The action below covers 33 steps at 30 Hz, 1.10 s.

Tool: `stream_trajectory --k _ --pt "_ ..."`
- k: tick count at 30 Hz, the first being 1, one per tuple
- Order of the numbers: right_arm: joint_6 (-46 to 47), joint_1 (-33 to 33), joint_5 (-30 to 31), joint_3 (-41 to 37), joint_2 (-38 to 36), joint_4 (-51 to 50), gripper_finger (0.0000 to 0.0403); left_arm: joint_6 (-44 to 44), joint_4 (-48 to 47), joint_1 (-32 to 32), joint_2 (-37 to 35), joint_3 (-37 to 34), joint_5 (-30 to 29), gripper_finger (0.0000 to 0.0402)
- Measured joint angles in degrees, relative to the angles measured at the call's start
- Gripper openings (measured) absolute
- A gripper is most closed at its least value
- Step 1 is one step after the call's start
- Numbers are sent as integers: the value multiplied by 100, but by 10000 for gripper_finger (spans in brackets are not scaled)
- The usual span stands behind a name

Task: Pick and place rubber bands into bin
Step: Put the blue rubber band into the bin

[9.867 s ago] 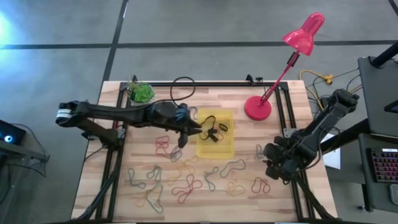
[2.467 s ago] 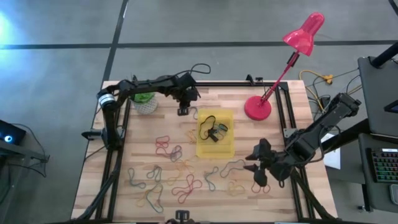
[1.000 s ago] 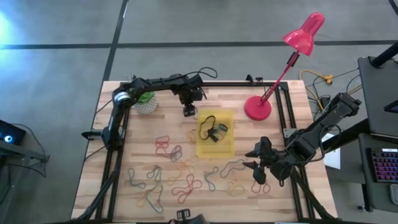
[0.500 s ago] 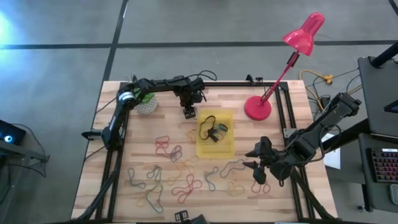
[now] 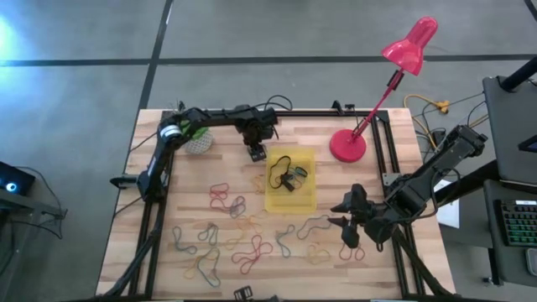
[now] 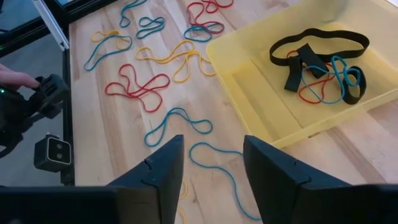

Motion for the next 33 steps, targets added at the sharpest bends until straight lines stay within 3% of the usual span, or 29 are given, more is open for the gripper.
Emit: stream_trajectory --k 8,19,26,33 --pt "2 0 0 0 0 2 140 -122 79 -101 -9 -62 -25 190" --pt "42 0 -64 -2 0 2 133 12 149 30 -9 -123 431 102" --pt "26 -2 -68 -2 0 2 127 1 142 12 -11 -151 501 14" --pt "-7 -1 -68 -2 0 4 129 -14 16 12 -59 -125 470 1"
